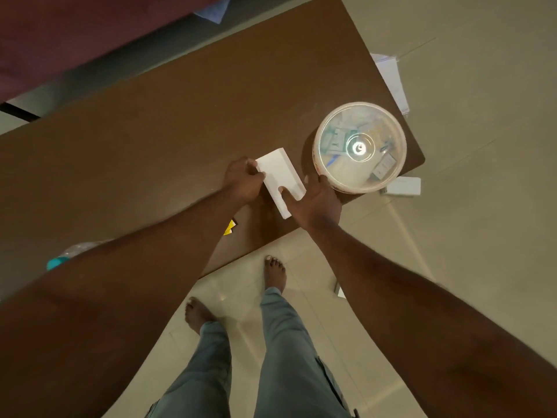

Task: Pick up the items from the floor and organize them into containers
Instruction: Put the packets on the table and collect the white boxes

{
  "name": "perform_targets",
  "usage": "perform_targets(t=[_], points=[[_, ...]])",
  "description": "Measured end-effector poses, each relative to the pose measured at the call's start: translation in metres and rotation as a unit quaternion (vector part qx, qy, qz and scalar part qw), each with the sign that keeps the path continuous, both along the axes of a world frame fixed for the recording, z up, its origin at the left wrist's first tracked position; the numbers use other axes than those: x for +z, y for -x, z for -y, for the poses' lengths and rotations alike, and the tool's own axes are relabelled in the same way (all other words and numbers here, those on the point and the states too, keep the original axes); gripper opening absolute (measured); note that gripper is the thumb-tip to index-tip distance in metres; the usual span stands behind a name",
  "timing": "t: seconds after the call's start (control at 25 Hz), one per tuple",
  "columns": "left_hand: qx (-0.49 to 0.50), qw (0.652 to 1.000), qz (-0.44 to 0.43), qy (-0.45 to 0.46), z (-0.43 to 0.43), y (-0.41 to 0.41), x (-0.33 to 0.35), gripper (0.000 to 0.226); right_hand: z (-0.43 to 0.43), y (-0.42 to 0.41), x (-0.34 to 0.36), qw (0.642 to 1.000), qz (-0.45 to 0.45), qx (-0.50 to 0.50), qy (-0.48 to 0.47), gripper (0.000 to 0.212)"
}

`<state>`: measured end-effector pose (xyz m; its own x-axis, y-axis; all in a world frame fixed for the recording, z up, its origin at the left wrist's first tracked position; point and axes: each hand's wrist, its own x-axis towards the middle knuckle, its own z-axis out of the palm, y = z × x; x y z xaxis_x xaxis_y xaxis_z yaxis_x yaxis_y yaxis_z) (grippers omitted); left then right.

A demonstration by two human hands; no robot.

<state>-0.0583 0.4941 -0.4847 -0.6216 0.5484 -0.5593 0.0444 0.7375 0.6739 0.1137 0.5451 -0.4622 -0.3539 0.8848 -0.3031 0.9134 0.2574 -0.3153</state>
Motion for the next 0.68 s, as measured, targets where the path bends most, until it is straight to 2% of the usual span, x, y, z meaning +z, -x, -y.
perform_targets(t=[0.12, 0.2, 0.4, 0.56, 0.68], points=[[0.04, 0.998, -0.045, -0.008, 0.017, -0.022, 0.019, 0.011, -0.006, -0.045, 0.015, 0.996, -0.084, -0.035, 0.021, 0.041], [0.035, 0.998, -0.052, -0.008, 0.029, -0.047, 0.029, 0.015, -0.004, -0.093, 0.017, 0.99, -0.102, -0.091, 0.035, 0.029], [-0.061, 0.998, 0.005, 0.033, 0.062, -0.141, 0.027, 0.052, 0.043, -0.243, 0.008, 0.96, -0.064, -0.249, 0.109, 0.017], [-0.159, 0.983, 0.07, 0.061, 0.091, -0.225, 0.018, 0.044, 0.093, -0.341, 0.002, 0.944, -0.022, -0.287, 0.164, 0.007], [-0.23, 0.964, 0.101, 0.092, 0.108, -0.272, -0.006, 0.032, 0.113, -0.393, -0.012, 0.924, -0.031, -0.338, 0.177, 0.01]])
